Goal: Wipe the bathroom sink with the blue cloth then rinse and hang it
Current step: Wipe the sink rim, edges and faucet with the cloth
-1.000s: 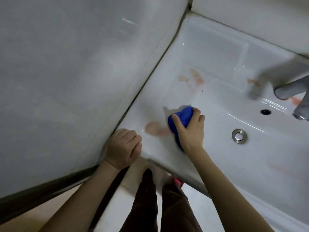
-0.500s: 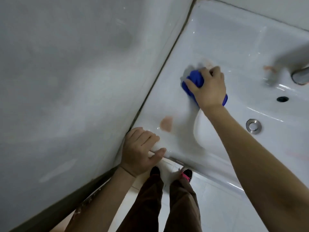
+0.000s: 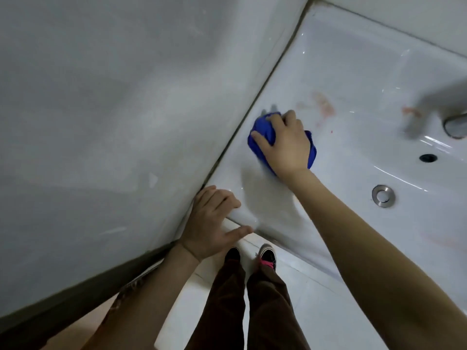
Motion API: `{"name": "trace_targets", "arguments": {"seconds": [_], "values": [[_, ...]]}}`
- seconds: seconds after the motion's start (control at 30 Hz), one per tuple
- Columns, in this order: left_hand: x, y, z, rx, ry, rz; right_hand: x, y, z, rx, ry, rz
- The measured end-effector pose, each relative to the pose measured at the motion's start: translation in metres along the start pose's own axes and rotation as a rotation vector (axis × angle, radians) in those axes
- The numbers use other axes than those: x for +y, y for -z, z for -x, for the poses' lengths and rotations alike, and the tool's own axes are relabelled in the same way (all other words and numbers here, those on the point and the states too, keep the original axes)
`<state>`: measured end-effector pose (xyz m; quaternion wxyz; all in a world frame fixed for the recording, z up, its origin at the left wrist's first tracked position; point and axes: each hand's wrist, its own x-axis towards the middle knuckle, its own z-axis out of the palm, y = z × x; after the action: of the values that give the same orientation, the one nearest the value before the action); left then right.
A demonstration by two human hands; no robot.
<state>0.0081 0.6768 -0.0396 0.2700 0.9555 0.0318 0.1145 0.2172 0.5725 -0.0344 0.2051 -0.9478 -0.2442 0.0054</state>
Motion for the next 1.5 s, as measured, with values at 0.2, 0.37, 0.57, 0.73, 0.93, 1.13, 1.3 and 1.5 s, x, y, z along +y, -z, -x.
{"name": "trace_targets", "arguments": {"seconds": [0.2, 0.37, 0.57, 0.73, 0.93, 1.13, 1.3, 1.5], "values": [[0.007, 0.003, 0.0, 0.025, 0.066, 0.021, 0.036, 0.017, 0.063, -0.164, 0.407, -0.021], [0.006, 0.003, 0.0, 0.008, 0.097, 0.055, 0.02, 0.007, -0.017, 0.0, -0.053, 0.041], [0.015, -0.001, 0.013, 0.121, 0.166, 0.112, -0.016, 0.014, 0.102, -0.325, 0.144, -0.253], [0.015, 0.006, 0.013, 0.068, 0.232, 0.151, 0.041, 0.05, 0.131, -0.529, 0.113, -0.429], [0.002, 0.02, 0.019, -0.005, 0.218, 0.114, -0.029, 0.017, 0.089, -0.484, 0.227, -0.405], [0.008, 0.022, 0.019, -0.003, 0.115, -0.038, 0.027, 0.039, 0.124, -0.421, 0.238, -0.323], [0.009, 0.003, 0.005, 0.062, -0.02, -0.044, 0.017, 0.011, 0.062, -0.214, 0.438, -0.072], [-0.005, -0.007, -0.009, 0.106, -0.064, -0.042, 0.091, 0.022, -0.103, 0.09, -0.094, 0.086]]}}
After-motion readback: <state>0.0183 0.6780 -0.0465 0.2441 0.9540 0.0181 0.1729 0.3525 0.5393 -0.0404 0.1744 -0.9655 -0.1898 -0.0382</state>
